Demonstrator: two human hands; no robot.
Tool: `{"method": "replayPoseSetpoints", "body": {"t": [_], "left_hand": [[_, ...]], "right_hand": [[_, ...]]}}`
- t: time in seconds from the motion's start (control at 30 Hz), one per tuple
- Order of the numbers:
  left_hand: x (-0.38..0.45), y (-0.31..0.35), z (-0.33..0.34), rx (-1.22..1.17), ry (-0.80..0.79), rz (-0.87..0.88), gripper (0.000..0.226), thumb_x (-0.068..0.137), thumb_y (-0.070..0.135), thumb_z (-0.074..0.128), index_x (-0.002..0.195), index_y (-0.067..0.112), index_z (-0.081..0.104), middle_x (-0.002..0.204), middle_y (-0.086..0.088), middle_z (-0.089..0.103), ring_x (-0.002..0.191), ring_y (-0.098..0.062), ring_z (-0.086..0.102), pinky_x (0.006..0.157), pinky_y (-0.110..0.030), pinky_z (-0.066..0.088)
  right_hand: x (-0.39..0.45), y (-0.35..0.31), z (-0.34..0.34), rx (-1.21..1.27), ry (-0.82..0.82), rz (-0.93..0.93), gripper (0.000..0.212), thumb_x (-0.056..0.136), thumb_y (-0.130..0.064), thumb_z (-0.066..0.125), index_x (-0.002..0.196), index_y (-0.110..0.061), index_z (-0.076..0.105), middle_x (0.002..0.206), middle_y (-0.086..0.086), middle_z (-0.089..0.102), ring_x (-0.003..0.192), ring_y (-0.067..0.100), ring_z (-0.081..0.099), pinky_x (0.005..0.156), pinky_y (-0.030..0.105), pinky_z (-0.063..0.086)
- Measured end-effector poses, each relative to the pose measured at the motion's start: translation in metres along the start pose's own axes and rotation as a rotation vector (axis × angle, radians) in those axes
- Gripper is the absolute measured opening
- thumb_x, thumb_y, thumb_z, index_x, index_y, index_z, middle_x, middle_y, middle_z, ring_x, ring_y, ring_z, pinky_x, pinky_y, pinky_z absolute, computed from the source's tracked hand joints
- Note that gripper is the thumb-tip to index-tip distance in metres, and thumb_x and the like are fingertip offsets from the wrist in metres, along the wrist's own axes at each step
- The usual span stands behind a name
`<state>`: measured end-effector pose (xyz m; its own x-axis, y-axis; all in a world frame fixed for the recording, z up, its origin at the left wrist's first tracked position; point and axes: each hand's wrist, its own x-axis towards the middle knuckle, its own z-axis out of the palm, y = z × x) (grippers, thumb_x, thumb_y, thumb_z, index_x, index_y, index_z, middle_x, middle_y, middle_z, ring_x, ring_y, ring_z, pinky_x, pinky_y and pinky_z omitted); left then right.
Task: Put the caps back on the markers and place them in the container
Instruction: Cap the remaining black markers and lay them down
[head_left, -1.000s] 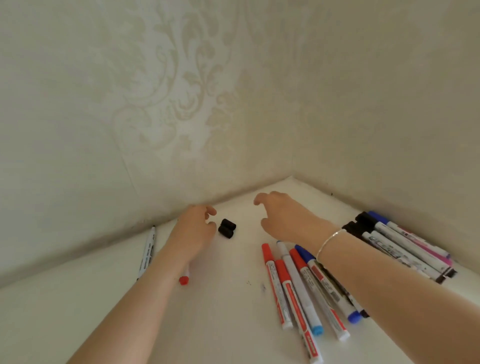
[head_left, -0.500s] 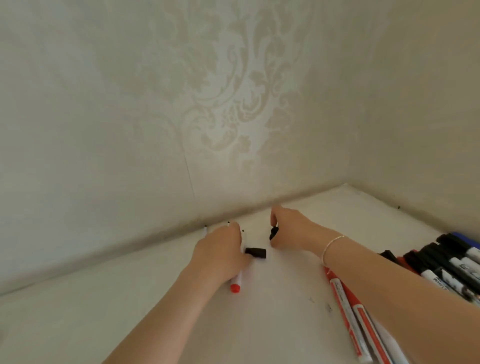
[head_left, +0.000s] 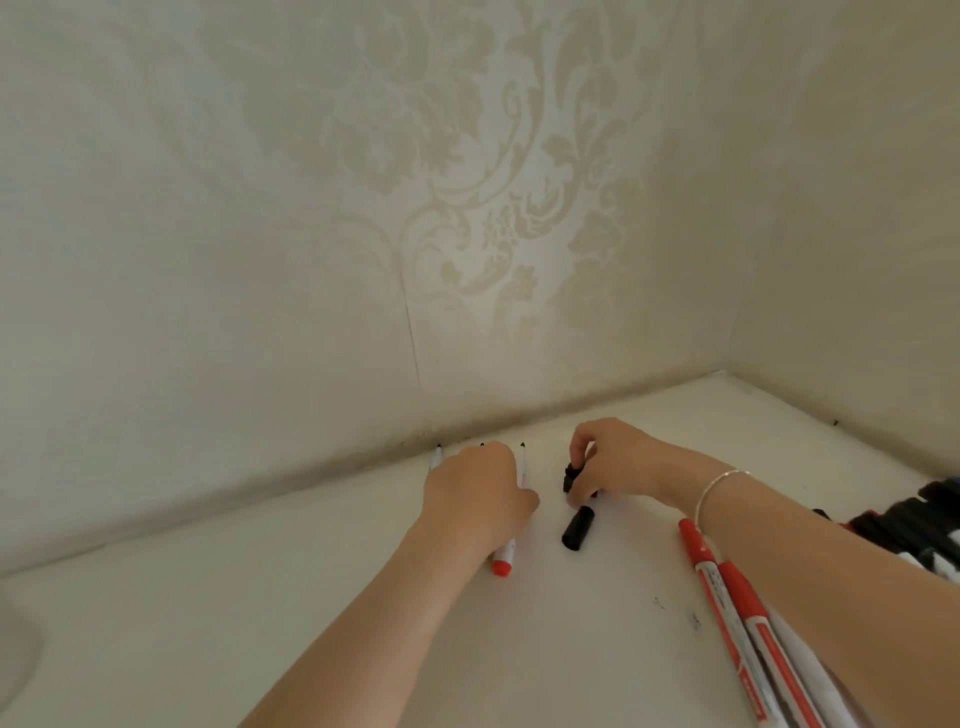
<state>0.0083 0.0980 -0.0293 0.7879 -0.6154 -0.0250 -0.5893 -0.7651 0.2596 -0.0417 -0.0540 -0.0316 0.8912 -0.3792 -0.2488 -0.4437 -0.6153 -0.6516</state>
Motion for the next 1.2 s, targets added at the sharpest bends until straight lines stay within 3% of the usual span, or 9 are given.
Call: {"method": "replayPoseSetpoints", "body": {"t": [0.07, 0.13, 0.23, 0.3, 0.37, 0.47, 0.57, 0.83, 1.2], "left_hand": [[0.002, -0.006, 0.000, -0.194, 0.007, -0.019, 0.022, 0.088, 0.034, 0.052, 0.081, 0.015, 0.061, 0.075, -0.001, 0.064, 0.072, -0.017, 0.060, 0.085, -0.032, 0.045], [0.004, -0.013, -0.002, -0.464, -0.006, -0.025, 0.026, 0.089, 0.034, 0.052, 0.071, 0.015, 0.055, 0.062, 0.002, 0.052, 0.056, -0.014, 0.048, 0.061, -0.026, 0.037], [0.006, -0.024, -0.006, -0.793, 0.004, -0.032, 0.021, 0.092, 0.029, 0.048, 0.084, 0.015, 0.061, 0.069, 0.000, 0.062, 0.061, -0.013, 0.058, 0.061, -0.026, 0.043], [0.006, -0.028, -0.007, -0.975, -0.017, -0.039, 0.024, 0.093, 0.022, 0.044, 0.091, 0.012, 0.065, 0.063, -0.002, 0.059, 0.055, -0.013, 0.056, 0.054, -0.025, 0.045], [0.004, -0.030, -0.006, -1.082, -0.018, -0.018, 0.026, 0.094, 0.018, 0.041, 0.090, 0.007, 0.064, 0.058, 0.000, 0.046, 0.046, -0.010, 0.044, 0.044, -0.020, 0.036], [0.006, -0.030, -0.002, -1.065, 0.052, 0.040, 0.029, 0.097, 0.026, 0.046, 0.086, 0.007, 0.066, 0.060, 0.003, 0.044, 0.044, -0.008, 0.036, 0.041, -0.015, 0.029], [0.008, -0.030, -0.002, -1.021, 0.111, 0.070, 0.027, 0.095, 0.031, 0.052, 0.082, 0.014, 0.068, 0.065, 0.006, 0.056, 0.044, -0.005, 0.040, 0.045, -0.016, 0.031], [0.009, -0.036, -0.001, -0.984, 0.161, 0.094, 0.024, 0.094, 0.029, 0.053, 0.078, 0.022, 0.069, 0.064, 0.005, 0.060, 0.044, -0.006, 0.038, 0.050, -0.026, 0.029], [0.012, -0.040, 0.000, -0.980, 0.170, 0.128, 0.025, 0.095, 0.033, 0.053, 0.078, 0.025, 0.069, 0.064, 0.004, 0.061, 0.047, -0.012, 0.037, 0.052, -0.028, 0.030]], "right_hand": [[-0.002, 0.000, -0.001, 0.041, -0.005, 0.000, 0.024, 0.067, -0.001, 0.078, 0.074, -0.012, 0.057, 0.072, 0.002, 0.057, 0.064, 0.013, 0.050, 0.055, 0.020, 0.040], [-0.004, 0.000, -0.003, 0.107, 0.016, 0.000, 0.015, 0.071, -0.002, 0.076, 0.073, -0.010, 0.063, 0.071, 0.002, 0.060, 0.065, 0.012, 0.053, 0.058, 0.019, 0.044], [-0.002, -0.001, -0.007, 0.255, 0.109, -0.017, 0.009, 0.075, 0.001, 0.069, 0.071, -0.007, 0.067, 0.074, 0.008, 0.065, 0.067, 0.015, 0.057, 0.068, 0.025, 0.050], [0.000, -0.006, -0.013, 0.451, 0.207, -0.037, 0.014, 0.077, 0.005, 0.065, 0.070, -0.006, 0.065, 0.074, 0.010, 0.062, 0.064, 0.016, 0.056, 0.062, 0.022, 0.049], [0.000, -0.016, -0.020, 0.710, 0.239, -0.074, 0.016, 0.081, 0.007, 0.061, 0.071, -0.006, 0.064, 0.077, 0.013, 0.062, 0.063, 0.017, 0.055, 0.055, 0.019, 0.047], [-0.003, -0.033, -0.027, 0.890, 0.221, -0.177, 0.014, 0.085, 0.005, 0.057, 0.076, -0.004, 0.064, 0.086, 0.017, 0.066, 0.063, 0.017, 0.053, 0.058, 0.021, 0.045], [-0.004, -0.043, -0.027, 0.841, 0.216, -0.238, 0.008, 0.087, 0.000, 0.058, 0.082, -0.002, 0.063, 0.085, 0.019, 0.069, 0.062, 0.016, 0.052, 0.061, 0.025, 0.041], [0.000, -0.042, -0.022, 0.837, 0.211, -0.227, 0.008, 0.085, -0.003, 0.065, 0.089, 0.002, 0.070, 0.083, 0.014, 0.064, 0.060, 0.012, 0.054, 0.059, 0.020, 0.047], [-0.003, -0.051, -0.016, 0.940, 0.194, -0.226, 0.012, 0.081, -0.002, 0.070, 0.083, -0.005, 0.058, 0.078, 0.016, 0.065, 0.056, 0.014, 0.055, 0.056, 0.020, 0.049]]}}
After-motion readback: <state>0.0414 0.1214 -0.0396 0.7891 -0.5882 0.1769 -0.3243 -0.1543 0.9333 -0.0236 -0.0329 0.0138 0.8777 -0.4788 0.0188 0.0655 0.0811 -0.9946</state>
